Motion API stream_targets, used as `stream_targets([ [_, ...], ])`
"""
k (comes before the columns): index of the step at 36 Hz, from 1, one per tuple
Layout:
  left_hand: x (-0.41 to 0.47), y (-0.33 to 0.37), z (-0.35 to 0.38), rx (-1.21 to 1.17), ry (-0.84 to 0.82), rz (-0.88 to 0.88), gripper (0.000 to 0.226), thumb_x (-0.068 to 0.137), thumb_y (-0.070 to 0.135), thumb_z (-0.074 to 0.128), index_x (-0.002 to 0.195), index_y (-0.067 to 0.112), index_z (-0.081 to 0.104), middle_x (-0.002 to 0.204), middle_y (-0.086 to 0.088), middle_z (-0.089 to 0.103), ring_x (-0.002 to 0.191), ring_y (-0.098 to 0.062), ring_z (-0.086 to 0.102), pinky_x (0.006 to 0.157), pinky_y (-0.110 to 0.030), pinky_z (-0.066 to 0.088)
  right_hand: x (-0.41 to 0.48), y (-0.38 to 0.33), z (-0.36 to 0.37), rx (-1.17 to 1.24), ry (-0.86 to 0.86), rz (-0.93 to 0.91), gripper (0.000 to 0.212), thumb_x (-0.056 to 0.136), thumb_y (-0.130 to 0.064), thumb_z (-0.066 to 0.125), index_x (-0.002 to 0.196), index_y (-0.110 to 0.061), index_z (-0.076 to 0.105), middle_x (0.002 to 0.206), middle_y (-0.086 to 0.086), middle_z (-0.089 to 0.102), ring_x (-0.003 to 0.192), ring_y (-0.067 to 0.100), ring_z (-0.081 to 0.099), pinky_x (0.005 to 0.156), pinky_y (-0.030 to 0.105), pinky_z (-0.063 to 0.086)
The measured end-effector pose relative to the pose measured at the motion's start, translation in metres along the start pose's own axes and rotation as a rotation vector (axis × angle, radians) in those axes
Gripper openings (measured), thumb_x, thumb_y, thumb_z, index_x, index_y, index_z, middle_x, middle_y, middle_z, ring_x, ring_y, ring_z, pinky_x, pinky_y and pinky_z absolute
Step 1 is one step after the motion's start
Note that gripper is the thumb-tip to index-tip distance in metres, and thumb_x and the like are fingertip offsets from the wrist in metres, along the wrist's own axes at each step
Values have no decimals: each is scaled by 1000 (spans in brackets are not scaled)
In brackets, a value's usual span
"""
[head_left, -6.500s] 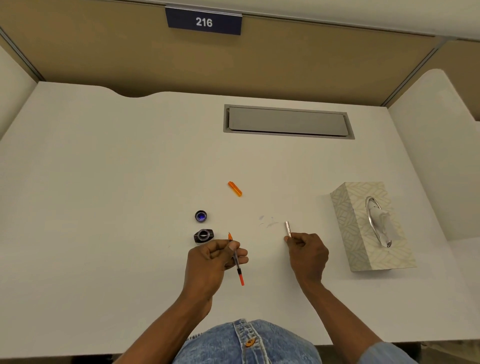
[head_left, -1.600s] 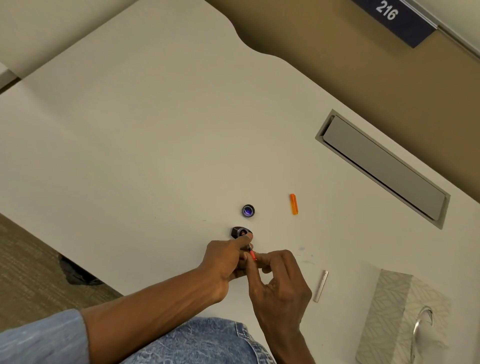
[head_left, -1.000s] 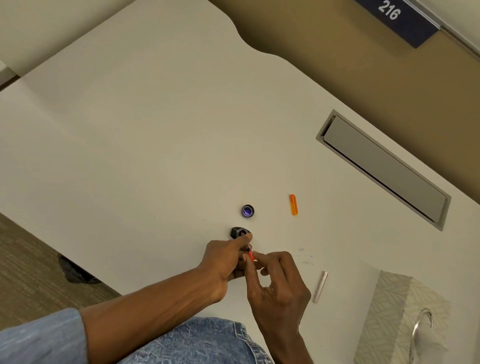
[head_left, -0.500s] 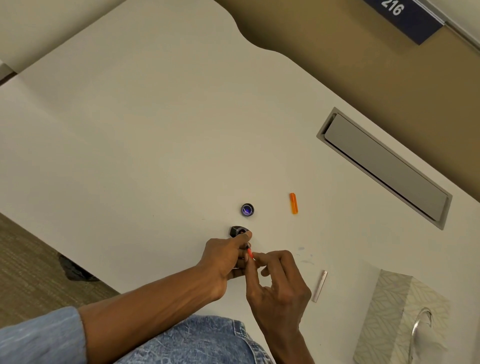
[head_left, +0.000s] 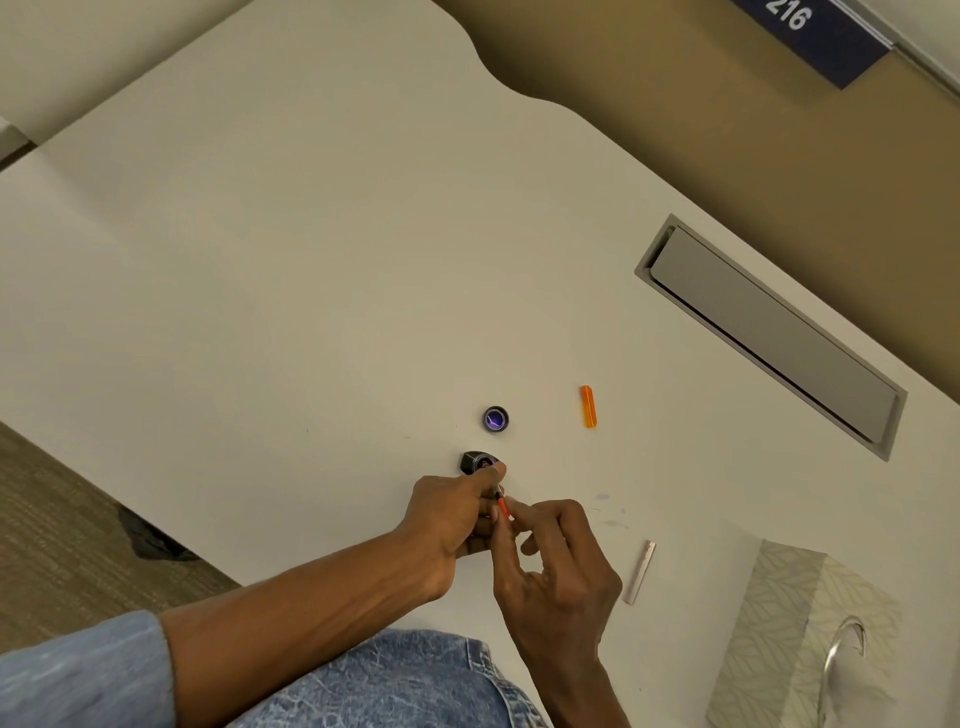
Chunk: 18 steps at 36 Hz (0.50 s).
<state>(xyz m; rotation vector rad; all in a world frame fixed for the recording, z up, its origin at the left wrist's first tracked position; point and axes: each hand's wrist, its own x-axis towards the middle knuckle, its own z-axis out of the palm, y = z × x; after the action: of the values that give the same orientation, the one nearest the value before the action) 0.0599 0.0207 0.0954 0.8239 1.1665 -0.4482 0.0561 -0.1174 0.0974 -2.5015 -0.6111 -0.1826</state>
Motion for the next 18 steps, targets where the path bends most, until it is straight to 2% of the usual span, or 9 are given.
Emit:
stream_targets([
  [7, 0, 0, 0, -2, 7, 3, 30, 97, 33, 73, 87, 5, 76, 64, -9, 76, 68, -26, 75, 75, -39, 65, 0, 1, -1, -6, -8, -6, 13, 85, -26, 88, 94, -17, 83, 80, -1, 70, 58, 10, 60, 42, 27, 48],
  [10, 0, 0, 0, 4, 9, 3, 31, 96, 34, 74, 87, 5, 77, 68, -11, 75, 68, -27, 75, 78, -41, 66, 1, 0, -1, 8, -1, -7, 21, 85, -26, 88, 103, -17, 84, 80, -1, 68, 58, 9, 59, 42, 25, 47],
  [13, 0, 1, 0, 2, 3, 2, 32, 97, 34, 74, 87, 3, 78, 65, -10, 74, 63, -24, 73, 70, -37, 65, 0, 0, -1, 23, 10, -13, 29, 84, -20, 89, 111, -17, 83, 81, -2, 68, 58, 9, 59, 42, 25, 46],
  [18, -3, 1, 0, -6, -18, 1, 30, 98, 32, 73, 89, 4, 76, 59, -6, 73, 59, -22, 71, 65, -34, 61, -2, 2, 1, 19, 8, -22, 19, 83, -15, 88, 102, -18, 84, 81, -1, 68, 59, 10, 60, 43, 27, 49],
])
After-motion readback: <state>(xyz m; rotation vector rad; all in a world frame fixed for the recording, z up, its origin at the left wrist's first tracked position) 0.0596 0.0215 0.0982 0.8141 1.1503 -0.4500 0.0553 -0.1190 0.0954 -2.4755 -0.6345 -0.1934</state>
